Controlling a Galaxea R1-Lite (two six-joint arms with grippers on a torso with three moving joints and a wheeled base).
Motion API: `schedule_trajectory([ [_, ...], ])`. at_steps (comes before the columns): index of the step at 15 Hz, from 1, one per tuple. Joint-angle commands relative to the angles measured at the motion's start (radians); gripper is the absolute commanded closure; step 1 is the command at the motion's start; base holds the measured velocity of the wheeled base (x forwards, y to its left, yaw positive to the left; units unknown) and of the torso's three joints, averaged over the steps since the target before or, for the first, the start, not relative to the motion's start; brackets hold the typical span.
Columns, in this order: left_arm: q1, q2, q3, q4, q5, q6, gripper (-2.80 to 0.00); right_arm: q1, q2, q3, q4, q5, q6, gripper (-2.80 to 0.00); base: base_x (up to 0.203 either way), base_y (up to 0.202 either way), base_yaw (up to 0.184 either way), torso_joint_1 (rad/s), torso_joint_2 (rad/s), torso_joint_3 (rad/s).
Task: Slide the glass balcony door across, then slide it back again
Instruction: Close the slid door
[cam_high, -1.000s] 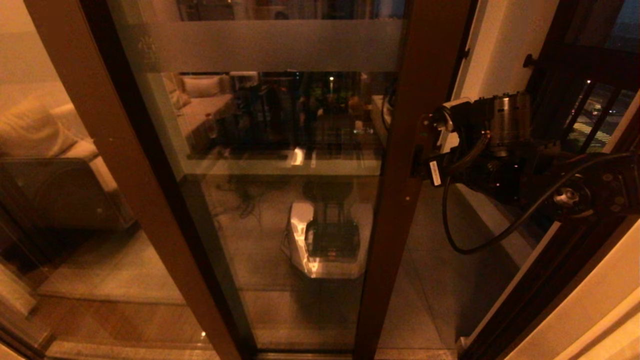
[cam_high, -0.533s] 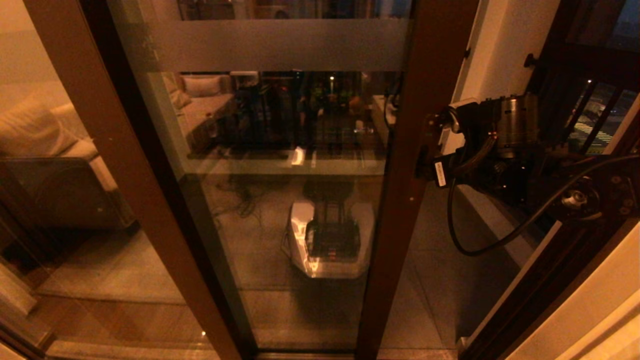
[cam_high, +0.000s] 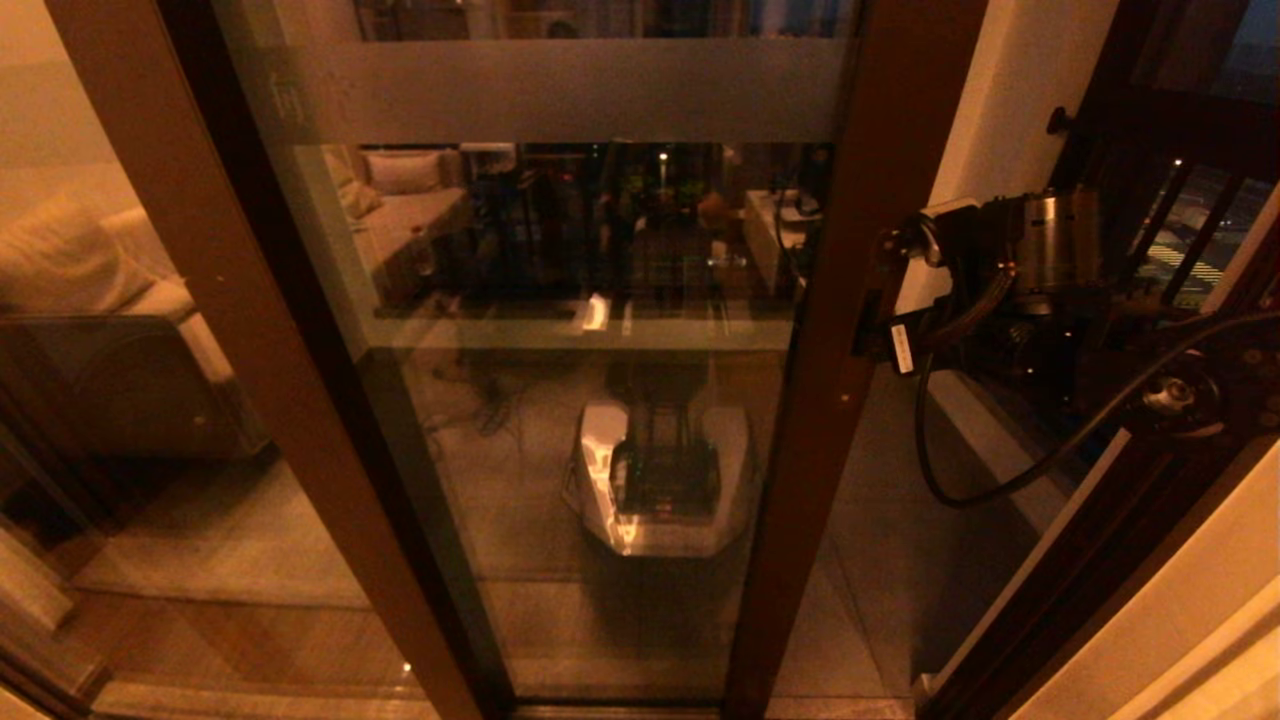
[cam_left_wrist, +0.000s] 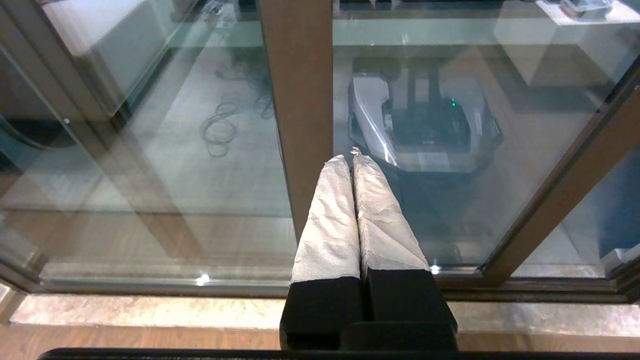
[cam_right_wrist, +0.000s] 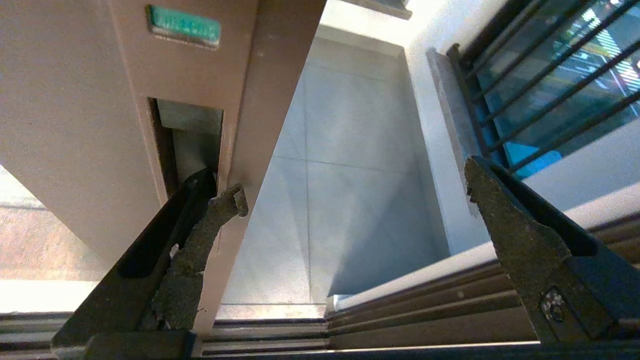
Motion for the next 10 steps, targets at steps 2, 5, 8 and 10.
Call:
schedule_trajectory([
  [2,0.0,0.001,0.0,0.001,0.0,0.0,0.0,-0.013,-0.01,0.013,-0.004,0.002,0.0,-2.8,0.0,0.0,0.0,0.0,0.0,0.0],
  [5,0.0,0.001,0.0,0.001,0.0,0.0,0.0,-0.031,-0.016,0.026,-0.005,0.003,0.001,-2.8,0.0,0.0,0.0,0.0,0.0,0.0],
  [8,0.0,0.001,0.0,0.001,0.0,0.0,0.0,-0.055,-0.015,0.034,-0.015,0.006,0.001,-2.8,0.0,0.0,0.0,0.0,0.0,0.0],
  [10,0.0,0.001,0.0,0.001,0.0,0.0,0.0,-0.07,-0.01,0.037,-0.026,0.009,0.0,-2.8,0.0,0.0,0.0,0.0,0.0,0.0],
])
